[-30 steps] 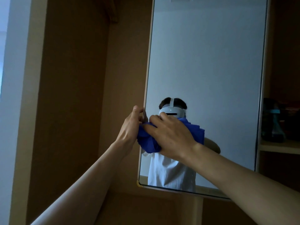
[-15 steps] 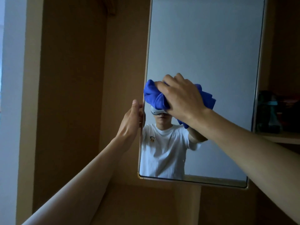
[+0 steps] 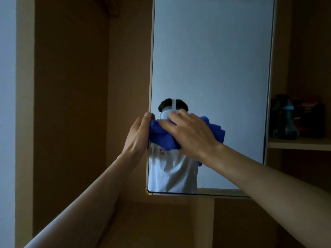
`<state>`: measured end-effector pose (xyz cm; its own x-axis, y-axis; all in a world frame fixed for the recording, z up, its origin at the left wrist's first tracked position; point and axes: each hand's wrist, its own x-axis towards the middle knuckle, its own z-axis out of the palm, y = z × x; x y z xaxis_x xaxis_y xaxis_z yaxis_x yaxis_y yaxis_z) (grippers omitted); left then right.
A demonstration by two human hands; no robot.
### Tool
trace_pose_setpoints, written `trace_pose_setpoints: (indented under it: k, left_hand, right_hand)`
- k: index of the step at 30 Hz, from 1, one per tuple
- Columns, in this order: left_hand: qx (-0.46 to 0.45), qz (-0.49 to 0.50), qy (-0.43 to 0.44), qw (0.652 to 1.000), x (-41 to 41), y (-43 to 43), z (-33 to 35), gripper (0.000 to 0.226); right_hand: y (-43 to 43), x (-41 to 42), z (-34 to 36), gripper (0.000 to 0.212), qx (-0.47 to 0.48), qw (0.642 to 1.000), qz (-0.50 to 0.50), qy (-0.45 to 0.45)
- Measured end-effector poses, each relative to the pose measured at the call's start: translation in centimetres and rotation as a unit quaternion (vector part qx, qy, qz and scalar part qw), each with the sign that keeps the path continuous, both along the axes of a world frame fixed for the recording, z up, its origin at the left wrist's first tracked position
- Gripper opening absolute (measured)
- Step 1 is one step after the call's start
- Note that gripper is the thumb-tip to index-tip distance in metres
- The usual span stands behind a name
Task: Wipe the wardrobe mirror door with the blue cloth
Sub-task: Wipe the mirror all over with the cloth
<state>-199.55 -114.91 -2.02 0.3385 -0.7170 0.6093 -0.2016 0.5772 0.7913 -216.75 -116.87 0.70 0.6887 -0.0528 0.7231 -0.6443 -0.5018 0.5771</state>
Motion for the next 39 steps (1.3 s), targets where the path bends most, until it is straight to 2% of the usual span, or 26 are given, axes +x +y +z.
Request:
trace_pose_setpoints:
  k: [6, 10, 16, 19, 22, 26, 29, 34, 37, 39]
  left_hand:
    - [-0.023, 0.054, -0.048, 0.997, -1.0, 0.4, -0.3, 0.022]
    - [-0.024, 0.077, -0.056, 0.995, -1.6, 0.6, -0.4, 0.024]
    - [-0.021, 0.079, -0.038, 0.996, -2.0, 0.8, -0.2, 0.016]
    - [-0.017, 0.089, -0.047, 0.995, -2.4, 0.9, -0.2, 0.026]
    - [-0.001, 0.105, -0.053, 0.993, -3.0, 1.2, 0.0, 0.05]
    - [0.007, 0.116, -0.051, 0.992, -3.3, 1.4, 0.4, 0.036]
    - [0.017, 0.125, -0.056, 0.99, -3.5, 1.6, 0.4, 0.051]
    - [0.019, 0.153, -0.068, 0.986, -3.5, 1.2, 0.1, 0.043]
    - [0.033, 0.167, -0.064, 0.983, -4.0, 1.3, 0.2, 0.06]
    - [0.039, 0.179, -0.061, 0.981, -4.2, 1.2, 0.2, 0.06]
  right_hand:
    - [-0.3, -2.9, 7.0, 0.041, -0.025, 0.996, -0.033, -0.076]
    - [-0.5, -4.1, 10.4, 0.036, -0.022, 0.994, -0.052, -0.098]
    - [-0.6, -5.2, 6.8, 0.035, -0.004, 0.999, -0.034, -0.032]
    - [-0.6, -5.9, 3.2, 0.04, 0.016, 1.0, -0.026, -0.002]
    - [-0.9, -6.5, 0.2, 0.043, 0.025, 0.999, -0.017, 0.012]
    - [-1.2, -6.9, -1.2, 0.049, 0.038, 0.999, -0.018, 0.002]
    - [-1.0, -7.3, 0.3, 0.04, 0.041, 0.999, -0.023, 0.005]
    - [-0.9, -9.4, 5.6, 0.04, 0.027, 0.995, -0.039, -0.085]
    - [-1.2, -10.7, 8.0, 0.034, 0.018, 0.992, -0.049, -0.115]
    - [-1.3, -11.2, 8.5, 0.035, 0.02, 0.991, -0.048, -0.121]
